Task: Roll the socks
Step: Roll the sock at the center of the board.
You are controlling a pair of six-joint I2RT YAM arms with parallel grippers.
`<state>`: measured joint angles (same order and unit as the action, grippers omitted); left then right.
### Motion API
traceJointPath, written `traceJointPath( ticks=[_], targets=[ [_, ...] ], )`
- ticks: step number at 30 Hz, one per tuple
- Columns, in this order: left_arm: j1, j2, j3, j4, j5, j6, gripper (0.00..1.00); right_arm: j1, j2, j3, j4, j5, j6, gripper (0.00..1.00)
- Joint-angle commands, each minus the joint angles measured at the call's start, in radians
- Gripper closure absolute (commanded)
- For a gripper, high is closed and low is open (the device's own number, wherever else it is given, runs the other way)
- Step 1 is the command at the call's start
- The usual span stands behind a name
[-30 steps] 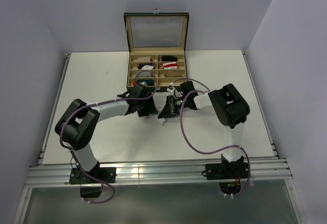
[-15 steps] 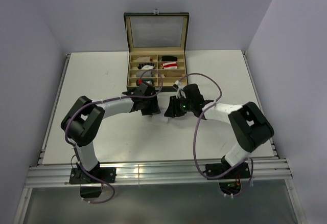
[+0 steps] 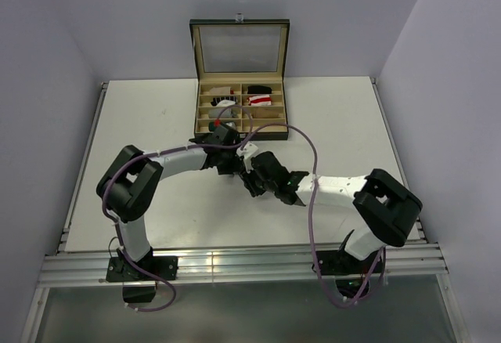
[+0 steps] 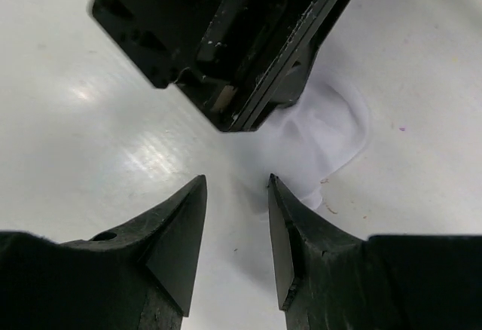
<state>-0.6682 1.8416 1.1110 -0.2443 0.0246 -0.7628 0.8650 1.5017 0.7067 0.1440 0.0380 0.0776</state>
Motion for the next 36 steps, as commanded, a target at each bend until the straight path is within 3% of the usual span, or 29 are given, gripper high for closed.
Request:
traceJointPath(
  ticks=[1,18,26,32,36],
  targets=[
    [-0.005,0.057,-0.005,-0.11,-0.038,0.057,0.48,0.025,0.061,0.062,-0.046,0.164,-0.067,0.54],
    [0.015,0.077,0.053,-0.119,-0.043,0.111,0.49,0.045,0.342,0.254,-0.291,0.198,0.042,0.54],
    [0.058,-0.036,0.021,-0.086,-0.089,0.022,0.4,0.005,0.382,0.278,-0.363,0.065,0.093,0.92],
    [0.122,-0.218,-0.103,-0.02,-0.149,-0.099,0.32,-0.03,0.394,0.318,-0.409,-0.064,0.106,1.0],
    [0.13,-0.353,-0.244,0.026,-0.173,-0.153,0.3,-0.081,0.405,0.346,-0.429,-0.264,0.157,1.0]
  ],
)
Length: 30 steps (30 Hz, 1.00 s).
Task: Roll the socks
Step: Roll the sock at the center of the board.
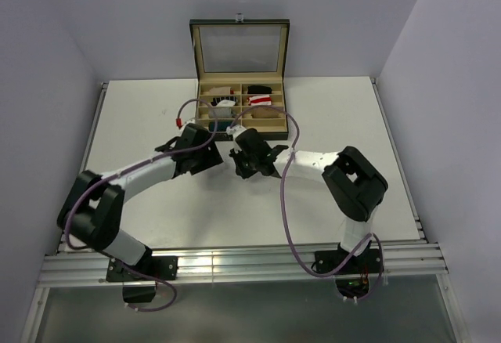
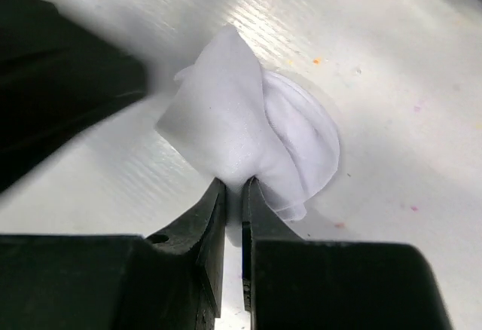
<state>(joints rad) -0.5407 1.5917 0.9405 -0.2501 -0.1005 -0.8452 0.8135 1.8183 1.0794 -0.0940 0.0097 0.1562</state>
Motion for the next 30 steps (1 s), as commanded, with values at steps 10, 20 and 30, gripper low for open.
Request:
traceJointPath(
  ticks=[10,20,30],
  targets=[
    [-0.019,-0.181,-0.233,0.155,0.048,-0.046,0.33,-0.217,0.228,0.005,-0.121,-0.798,0.266,1.0],
    [-0.028,-0.043,-0.149,0.213,0.068,-0.041,0.36,-0.228,0.271,0.002,-0.069,-0.844,0.327,1.0],
    [-0.031,0.076,-0.106,0.118,0.084,-0.022,0.39,-0.229,0.239,-0.012,-0.044,-0.785,0.316,0.86]
  ],
)
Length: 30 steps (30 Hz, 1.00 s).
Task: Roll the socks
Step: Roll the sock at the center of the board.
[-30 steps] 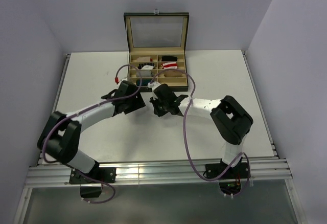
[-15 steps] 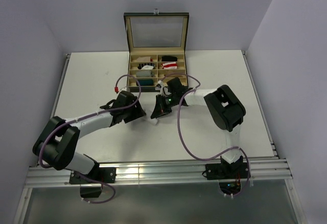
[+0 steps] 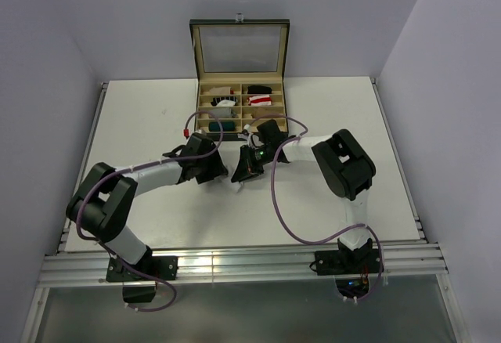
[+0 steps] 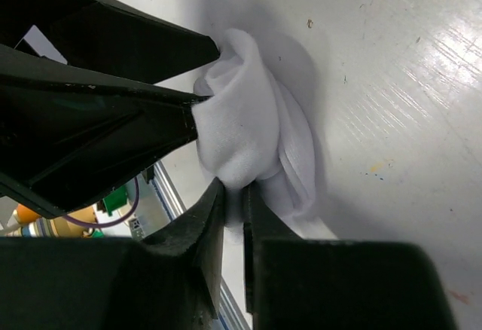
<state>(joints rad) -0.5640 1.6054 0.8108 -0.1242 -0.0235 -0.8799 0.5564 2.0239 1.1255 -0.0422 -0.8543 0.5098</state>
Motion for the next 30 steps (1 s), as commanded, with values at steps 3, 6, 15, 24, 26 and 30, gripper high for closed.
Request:
traceJointPath(
  ticks=[3,6,15,24,26,30],
  targets=[
    [-0.011,0.08,0.037,-0.026,0.01,0.022,0.39,0.028,0.0,-0.073,-0.087,0.133,-0.045,0.76],
    [-0.013,0.059,0.039,-0.009,0.014,0.025,0.39,0.028,0.002,-0.063,-0.119,0.155,-0.063,0.74],
    [-0.016,-0.108,-0.039,0.09,0.028,0.004,0.28,0.027,0.048,-0.075,-0.088,0.147,-0.044,0.86],
    [-0.016,-0.085,-0.064,0.186,0.071,0.013,0.31,0.019,0.061,-0.073,-0.082,0.136,-0.044,0.89],
    [-0.016,-0.043,-0.041,0.149,0.068,0.015,0.33,0.019,0.059,-0.073,-0.082,0.136,-0.045,0.89],
    [-0.014,0.027,0.011,0.051,0.053,0.022,0.36,0.013,0.053,-0.075,-0.087,0.15,-0.048,0.89]
  ],
)
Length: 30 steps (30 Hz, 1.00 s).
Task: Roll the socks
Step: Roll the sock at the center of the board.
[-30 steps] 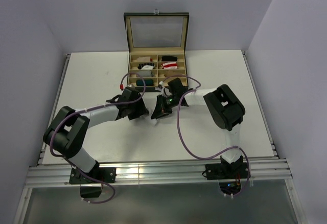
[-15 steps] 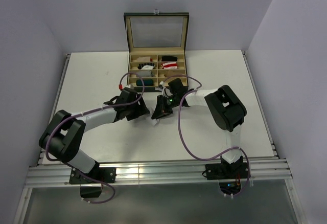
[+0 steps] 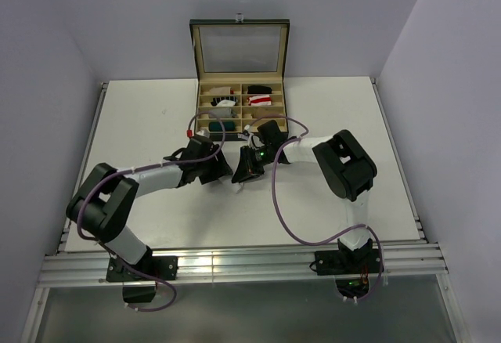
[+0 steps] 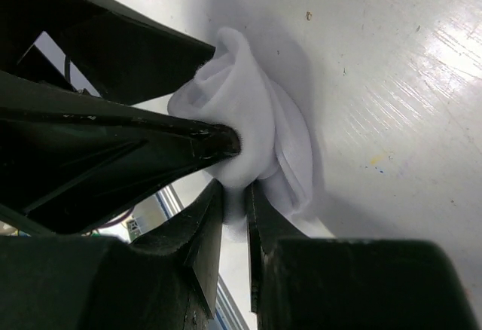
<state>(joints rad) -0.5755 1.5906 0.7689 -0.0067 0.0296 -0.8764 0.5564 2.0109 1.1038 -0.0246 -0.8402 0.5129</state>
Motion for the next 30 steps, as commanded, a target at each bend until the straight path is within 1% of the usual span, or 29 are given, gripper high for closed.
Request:
traceJointPath(
  ticks=[1,3,5,9,12,13,14,15,16,17,20,21,22,24,25,27,28,29,30],
  targets=[
    [-0.004,0.052,0.058,-0.087,-0.006,0.017,0.38,0.011,0.065,-0.055,-0.103,0.138,-0.05,0.89],
    [-0.004,0.072,0.064,-0.111,-0.017,0.022,0.39,0.01,0.065,-0.055,-0.103,0.139,-0.05,0.89],
    [-0.004,0.086,0.064,-0.118,-0.017,0.027,0.44,0.011,0.061,-0.056,-0.103,0.148,-0.051,0.89],
    [-0.007,0.144,0.113,-0.17,-0.025,0.053,0.49,0.01,0.017,-0.068,-0.095,0.188,-0.074,0.88],
    [-0.015,0.183,0.15,-0.206,-0.025,0.066,0.53,0.013,-0.052,-0.088,-0.092,0.256,-0.097,0.81],
    [-0.018,0.201,0.161,-0.234,-0.025,0.071,0.54,0.011,-0.098,-0.097,-0.084,0.274,-0.111,0.76],
    [-0.021,0.21,0.171,-0.246,-0.025,0.076,0.54,0.011,-0.119,-0.113,-0.08,0.311,-0.119,0.74],
    [-0.026,0.219,0.196,-0.262,-0.057,0.082,0.55,0.016,-0.142,-0.119,-0.072,0.334,-0.126,0.72],
    [-0.032,0.229,0.205,-0.274,-0.065,0.085,0.57,0.017,-0.193,-0.127,-0.066,0.357,-0.142,0.66],
    [-0.037,0.244,0.216,-0.298,-0.069,0.088,0.58,0.023,-0.217,-0.143,-0.06,0.387,-0.151,0.64],
    [-0.049,0.27,0.251,-0.337,-0.079,0.094,0.59,0.066,-0.329,-0.183,-0.028,0.541,-0.207,0.55],
    [-0.052,0.276,0.269,-0.348,-0.08,0.097,0.6,0.083,-0.357,-0.194,-0.02,0.644,-0.221,0.52],
    [-0.056,0.282,0.277,-0.36,-0.082,0.1,0.6,0.127,-0.409,-0.205,-0.011,0.692,-0.249,0.48],
    [-0.058,0.296,0.302,-0.384,-0.082,0.105,0.6,0.172,-0.454,-0.235,0.011,0.788,-0.275,0.46],
    [-0.061,0.299,0.311,-0.392,-0.08,0.108,0.6,0.216,-0.486,-0.246,0.021,0.864,-0.304,0.44],
    [-0.064,0.313,0.338,-0.417,-0.08,0.116,0.6,0.263,-0.509,-0.274,0.022,0.947,-0.335,0.43],
    [-0.067,0.319,0.345,-0.421,-0.082,0.119,0.6,0.283,-0.517,-0.275,0.047,1.02,-0.364,0.42],
    [-0.07,0.321,0.351,-0.427,-0.083,0.12,0.6,0.33,-0.515,-0.277,0.046,1.053,-0.378,0.41],
    [-0.072,0.324,0.362,-0.432,-0.082,0.125,0.6,0.352,-0.512,-0.274,0.04,1.085,-0.398,0.41]
  ],
)
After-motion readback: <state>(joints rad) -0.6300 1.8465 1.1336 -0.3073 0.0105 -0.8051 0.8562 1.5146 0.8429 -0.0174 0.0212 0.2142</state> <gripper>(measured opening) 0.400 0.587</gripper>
